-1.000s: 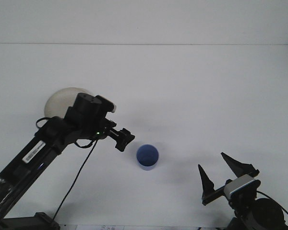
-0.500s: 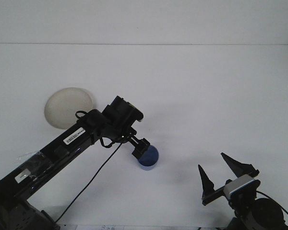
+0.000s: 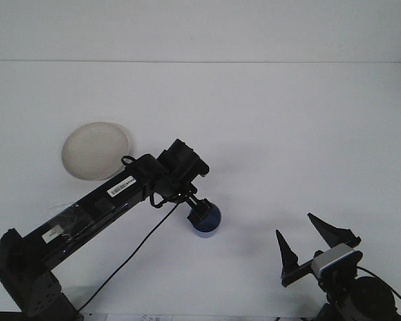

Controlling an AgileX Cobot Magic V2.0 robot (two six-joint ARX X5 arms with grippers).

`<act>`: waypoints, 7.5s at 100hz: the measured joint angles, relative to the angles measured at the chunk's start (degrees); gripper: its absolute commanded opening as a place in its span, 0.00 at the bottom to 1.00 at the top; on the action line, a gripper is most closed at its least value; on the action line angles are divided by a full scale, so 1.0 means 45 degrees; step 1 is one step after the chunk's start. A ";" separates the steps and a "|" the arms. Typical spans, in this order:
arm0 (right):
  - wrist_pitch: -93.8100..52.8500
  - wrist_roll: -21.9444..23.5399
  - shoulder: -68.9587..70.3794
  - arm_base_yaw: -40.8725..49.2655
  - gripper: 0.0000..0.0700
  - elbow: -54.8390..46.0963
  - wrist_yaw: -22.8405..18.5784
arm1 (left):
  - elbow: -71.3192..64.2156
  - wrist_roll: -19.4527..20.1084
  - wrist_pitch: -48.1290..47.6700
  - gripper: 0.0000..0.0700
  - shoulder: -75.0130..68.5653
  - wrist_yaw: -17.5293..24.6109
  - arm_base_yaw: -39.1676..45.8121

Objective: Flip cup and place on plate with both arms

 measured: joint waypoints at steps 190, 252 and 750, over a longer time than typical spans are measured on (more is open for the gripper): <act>-0.0005 0.0000 0.0000 0.0005 0.81 0.0000 0.0000 | 0.1277 0.0894 -0.0432 0.01 -0.1457 -0.2778 0.8830; -0.0010 0.0000 0.0000 0.0005 0.81 0.0000 0.0000 | 0.2574 0.0923 -0.0364 0.01 0.2171 -0.2764 1.0030; 0.0175 0.0306 0.0000 0.0015 0.01 -0.0005 0.1943 | -1.9064 0.0024 1.0715 0.02 -2.2085 -0.3997 0.8009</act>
